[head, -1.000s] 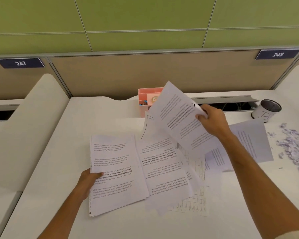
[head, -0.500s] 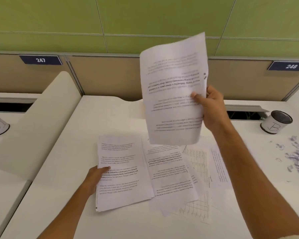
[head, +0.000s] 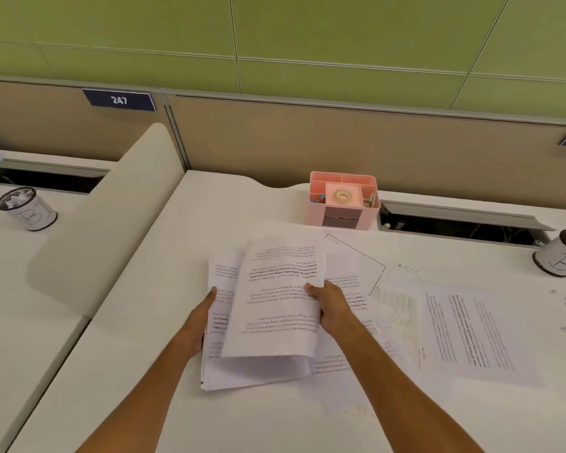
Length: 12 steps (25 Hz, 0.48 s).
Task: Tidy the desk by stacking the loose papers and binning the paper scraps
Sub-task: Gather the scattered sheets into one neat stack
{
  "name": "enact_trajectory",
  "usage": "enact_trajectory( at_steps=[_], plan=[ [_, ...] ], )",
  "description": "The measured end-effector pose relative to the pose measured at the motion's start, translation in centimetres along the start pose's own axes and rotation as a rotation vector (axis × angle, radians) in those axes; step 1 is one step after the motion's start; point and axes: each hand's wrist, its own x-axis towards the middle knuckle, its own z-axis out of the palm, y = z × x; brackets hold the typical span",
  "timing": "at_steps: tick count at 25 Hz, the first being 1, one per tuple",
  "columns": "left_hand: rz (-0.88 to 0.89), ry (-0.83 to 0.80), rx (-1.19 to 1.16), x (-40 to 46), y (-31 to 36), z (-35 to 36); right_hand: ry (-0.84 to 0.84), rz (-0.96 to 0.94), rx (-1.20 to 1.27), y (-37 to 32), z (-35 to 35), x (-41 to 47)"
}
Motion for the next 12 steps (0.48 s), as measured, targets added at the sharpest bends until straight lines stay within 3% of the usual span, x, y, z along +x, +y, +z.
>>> enact_trajectory(
  at_steps=[3,7,9,12],
  plan=[
    [-0.034,0.025,0.029,0.0,0.1,-0.3,-0.189,-0.024,-0.028,-2.7,2.9,-1.2],
    [0.002,-0.012,-0.006,-0.1,0.2,-0.3,-0.419,-0.137,0.133,-7.2,5.5,-2.4],
    [0.053,-0.023,0.015,-0.4,0.2,0.1,-0.406,-0.175,0.235,-8.1,5.0,-1.8],
    [0.139,0.040,0.033,-0.6,-0.1,0.0,-0.213,-0.164,0.271,-6.9,3.0,0.4]
  ],
)
